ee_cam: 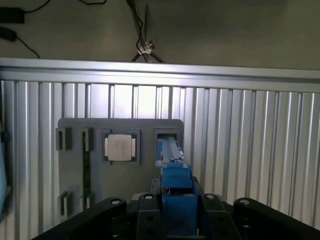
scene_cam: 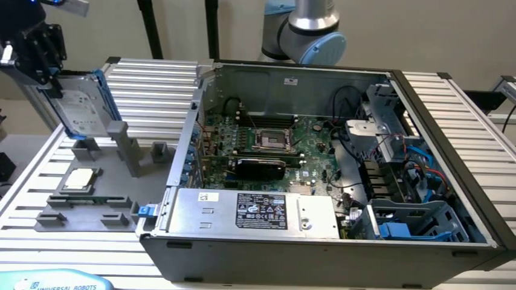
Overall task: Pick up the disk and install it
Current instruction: 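Pick up the disk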
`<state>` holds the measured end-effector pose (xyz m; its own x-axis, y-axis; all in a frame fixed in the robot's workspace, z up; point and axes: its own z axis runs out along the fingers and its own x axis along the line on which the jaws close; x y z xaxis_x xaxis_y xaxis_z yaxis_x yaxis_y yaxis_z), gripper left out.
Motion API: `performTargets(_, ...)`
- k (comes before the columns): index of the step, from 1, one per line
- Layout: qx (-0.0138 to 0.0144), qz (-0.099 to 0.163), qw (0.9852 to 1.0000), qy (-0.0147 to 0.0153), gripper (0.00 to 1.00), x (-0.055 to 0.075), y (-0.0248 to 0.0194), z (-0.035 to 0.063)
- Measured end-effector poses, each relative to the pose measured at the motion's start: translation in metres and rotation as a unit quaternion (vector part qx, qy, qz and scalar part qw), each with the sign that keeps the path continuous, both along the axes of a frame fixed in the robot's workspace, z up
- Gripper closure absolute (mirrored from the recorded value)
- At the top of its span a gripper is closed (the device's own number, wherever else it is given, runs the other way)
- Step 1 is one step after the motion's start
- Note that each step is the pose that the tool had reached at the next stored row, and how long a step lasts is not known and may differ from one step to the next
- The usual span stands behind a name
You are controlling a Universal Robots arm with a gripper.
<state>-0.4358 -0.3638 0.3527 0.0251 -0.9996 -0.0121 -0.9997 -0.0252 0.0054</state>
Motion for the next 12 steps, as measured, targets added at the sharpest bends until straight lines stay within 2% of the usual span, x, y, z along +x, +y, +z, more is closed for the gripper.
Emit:
performTargets(6,0.0001,0.000,1.0000,0.0000,0.67,0.003,0.0000,0.0271)
performTargets(12,0.0001,0.002,1.0000,-0.0001,0.67,0.011,0.0000,0.0545)
